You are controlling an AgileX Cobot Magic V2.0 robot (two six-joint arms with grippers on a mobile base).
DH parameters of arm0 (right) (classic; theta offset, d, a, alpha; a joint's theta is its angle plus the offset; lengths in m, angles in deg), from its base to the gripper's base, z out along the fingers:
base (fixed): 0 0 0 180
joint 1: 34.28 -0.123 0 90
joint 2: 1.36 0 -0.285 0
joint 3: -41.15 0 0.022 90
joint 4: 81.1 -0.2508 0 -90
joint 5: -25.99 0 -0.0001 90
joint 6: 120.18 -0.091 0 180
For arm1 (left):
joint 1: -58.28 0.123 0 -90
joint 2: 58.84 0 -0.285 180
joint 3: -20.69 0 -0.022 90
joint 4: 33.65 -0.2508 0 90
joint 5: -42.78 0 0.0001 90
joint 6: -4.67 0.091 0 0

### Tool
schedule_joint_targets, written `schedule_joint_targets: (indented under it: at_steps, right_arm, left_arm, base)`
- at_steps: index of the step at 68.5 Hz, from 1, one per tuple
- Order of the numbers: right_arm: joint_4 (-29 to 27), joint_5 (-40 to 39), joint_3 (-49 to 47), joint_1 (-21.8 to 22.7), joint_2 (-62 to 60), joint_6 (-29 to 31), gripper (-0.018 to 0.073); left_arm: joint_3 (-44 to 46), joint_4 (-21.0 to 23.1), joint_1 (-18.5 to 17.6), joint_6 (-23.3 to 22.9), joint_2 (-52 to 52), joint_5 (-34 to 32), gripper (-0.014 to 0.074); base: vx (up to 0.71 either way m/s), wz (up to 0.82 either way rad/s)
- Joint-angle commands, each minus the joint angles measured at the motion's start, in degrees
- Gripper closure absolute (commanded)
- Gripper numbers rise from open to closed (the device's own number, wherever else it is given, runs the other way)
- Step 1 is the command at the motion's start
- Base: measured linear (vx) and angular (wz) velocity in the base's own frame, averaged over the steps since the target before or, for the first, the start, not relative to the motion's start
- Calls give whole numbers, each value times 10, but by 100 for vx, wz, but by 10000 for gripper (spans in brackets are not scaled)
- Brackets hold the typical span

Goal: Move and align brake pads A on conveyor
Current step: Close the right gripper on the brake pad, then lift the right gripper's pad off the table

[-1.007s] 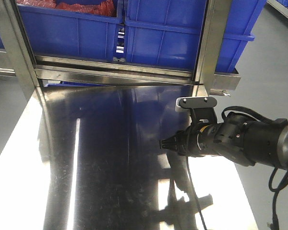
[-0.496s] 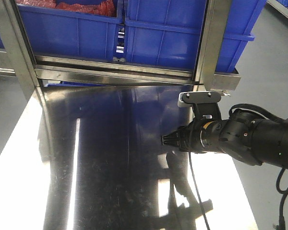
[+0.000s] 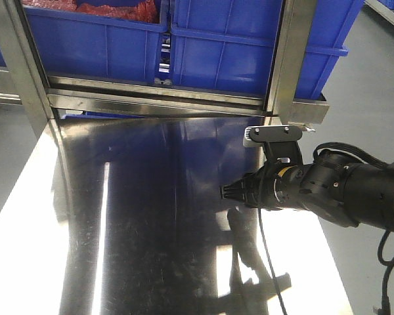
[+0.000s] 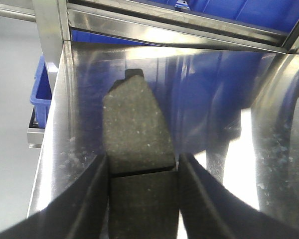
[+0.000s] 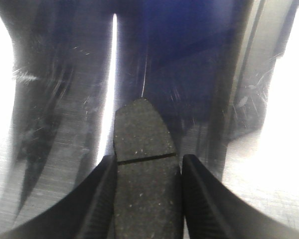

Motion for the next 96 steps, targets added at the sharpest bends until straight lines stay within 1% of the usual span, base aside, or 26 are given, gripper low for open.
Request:
schedule_joint_targets:
  at_steps: [1,22,49,74,79,96]
  right_arm:
    - [14,-30,-15,1,-36,-2,510]
    - [24,-17,-15,1,-93,-2,510]
    - [34,58,-15,1,-189,-1,510]
    - [48,105,-15,1,-276,1,510]
    - [53,104,-4,1,-297,1,510]
    - [73,90,80,1,-386,-1,510]
  left_arm:
    - [15,-9,-3,-2,-3,-46,478]
    - [15,-9,-3,-2,-3,-46,478]
    - [15,-9,-3,-2,-3,-46,478]
    - [15,-9,-3,-2,-3,-46,478]
    - [15,-9,-3,-2,-3,-46,478]
    - [15,-9,-3,-2,-3,-46,478]
  base:
    - [0,0]
    - [0,0]
    - [0,0]
    - [0,0]
    - [0,0]
    - [0,0]
